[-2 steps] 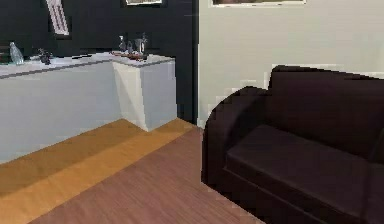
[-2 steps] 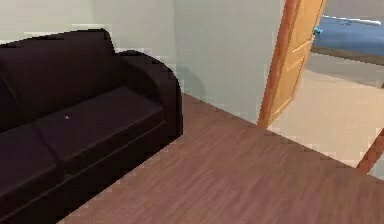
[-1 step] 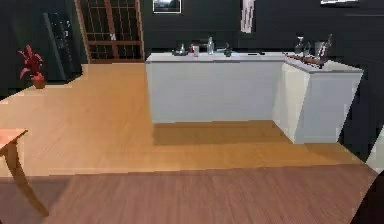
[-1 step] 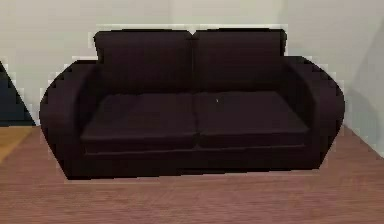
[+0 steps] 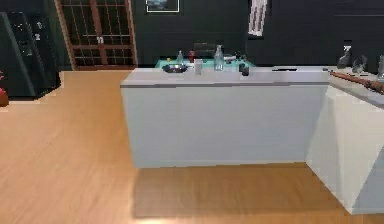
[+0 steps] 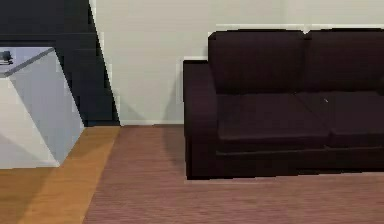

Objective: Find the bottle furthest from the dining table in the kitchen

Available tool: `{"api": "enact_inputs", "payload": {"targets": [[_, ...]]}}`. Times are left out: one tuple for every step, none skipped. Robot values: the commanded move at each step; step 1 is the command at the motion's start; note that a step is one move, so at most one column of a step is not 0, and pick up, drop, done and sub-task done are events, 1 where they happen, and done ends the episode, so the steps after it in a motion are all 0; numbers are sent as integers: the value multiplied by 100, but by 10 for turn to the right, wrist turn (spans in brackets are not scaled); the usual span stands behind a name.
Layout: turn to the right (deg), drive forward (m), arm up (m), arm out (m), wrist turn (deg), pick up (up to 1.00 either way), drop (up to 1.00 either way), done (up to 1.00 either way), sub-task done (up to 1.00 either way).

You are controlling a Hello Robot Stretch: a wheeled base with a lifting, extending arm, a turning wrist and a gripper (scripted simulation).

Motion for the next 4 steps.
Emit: {"api": "enact_inputs", "payload": {"targets": [[-30, 0, 0, 0, 0, 0, 0, 0, 0], [0, 100, 0, 0, 0, 0, 0, 0, 0], [0, 15, 0, 0, 0, 0, 0, 0, 0], [-450, 0, 0, 0, 0, 0, 0, 0, 0]]}}
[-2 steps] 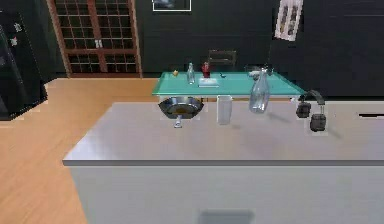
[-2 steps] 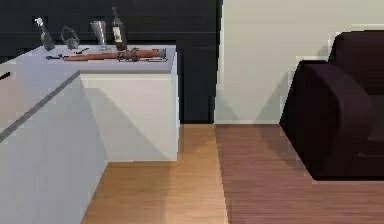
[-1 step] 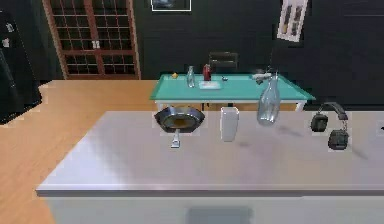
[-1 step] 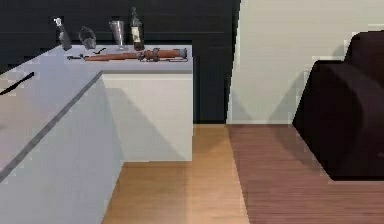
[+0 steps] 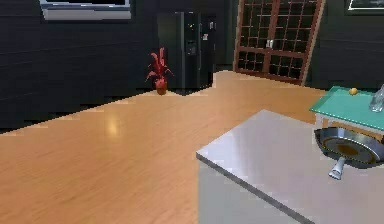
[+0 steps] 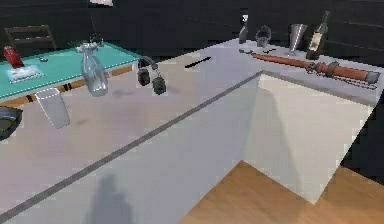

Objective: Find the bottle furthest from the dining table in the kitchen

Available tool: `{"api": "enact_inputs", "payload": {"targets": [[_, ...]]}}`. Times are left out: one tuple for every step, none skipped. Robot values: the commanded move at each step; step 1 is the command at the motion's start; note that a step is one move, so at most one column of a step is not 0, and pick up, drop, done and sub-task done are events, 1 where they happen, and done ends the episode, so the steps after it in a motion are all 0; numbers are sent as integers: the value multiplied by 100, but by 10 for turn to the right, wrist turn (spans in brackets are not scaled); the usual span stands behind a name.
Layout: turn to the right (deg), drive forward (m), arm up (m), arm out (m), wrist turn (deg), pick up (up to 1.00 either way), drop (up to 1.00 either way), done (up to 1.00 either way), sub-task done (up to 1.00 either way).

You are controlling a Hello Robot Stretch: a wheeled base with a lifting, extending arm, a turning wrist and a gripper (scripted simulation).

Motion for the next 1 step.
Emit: {"api": "enact_inputs", "payload": {"targets": [[-240, 0, 0, 0, 0, 0, 0, 0, 0]]}}
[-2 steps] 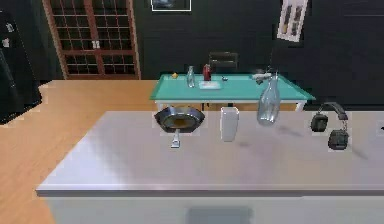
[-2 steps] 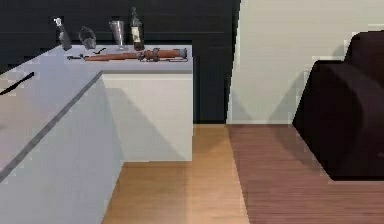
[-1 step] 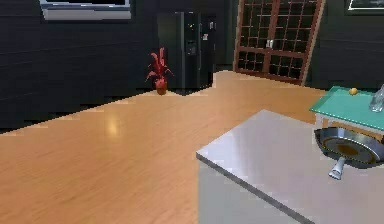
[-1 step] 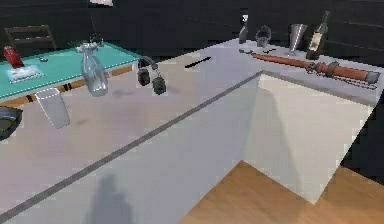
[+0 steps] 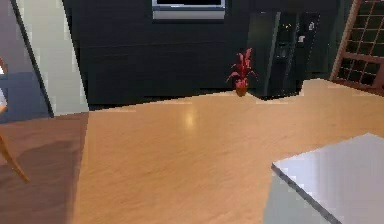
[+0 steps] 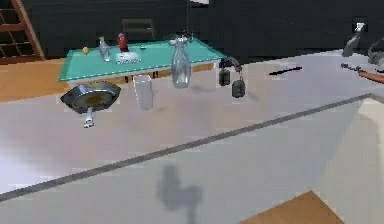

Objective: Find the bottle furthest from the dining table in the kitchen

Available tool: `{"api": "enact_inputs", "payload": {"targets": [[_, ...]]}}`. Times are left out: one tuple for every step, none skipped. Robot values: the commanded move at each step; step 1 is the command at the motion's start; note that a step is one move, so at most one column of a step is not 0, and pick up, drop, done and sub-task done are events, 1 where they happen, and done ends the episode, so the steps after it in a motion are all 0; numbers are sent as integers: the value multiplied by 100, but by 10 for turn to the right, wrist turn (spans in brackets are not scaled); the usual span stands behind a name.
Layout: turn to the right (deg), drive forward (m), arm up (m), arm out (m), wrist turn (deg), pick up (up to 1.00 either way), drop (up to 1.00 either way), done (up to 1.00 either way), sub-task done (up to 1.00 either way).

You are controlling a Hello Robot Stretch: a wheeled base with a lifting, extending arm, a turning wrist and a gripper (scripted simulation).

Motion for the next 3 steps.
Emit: {"api": "enact_inputs", "payload": {"targets": [[0, 100, 0, 0, 0, 0, 0, 0, 0], [-240, 0, 0, 0, 0, 0, 0, 0, 0], [-30, 0, 0, 0, 0, 0, 0, 0, 0]]}}
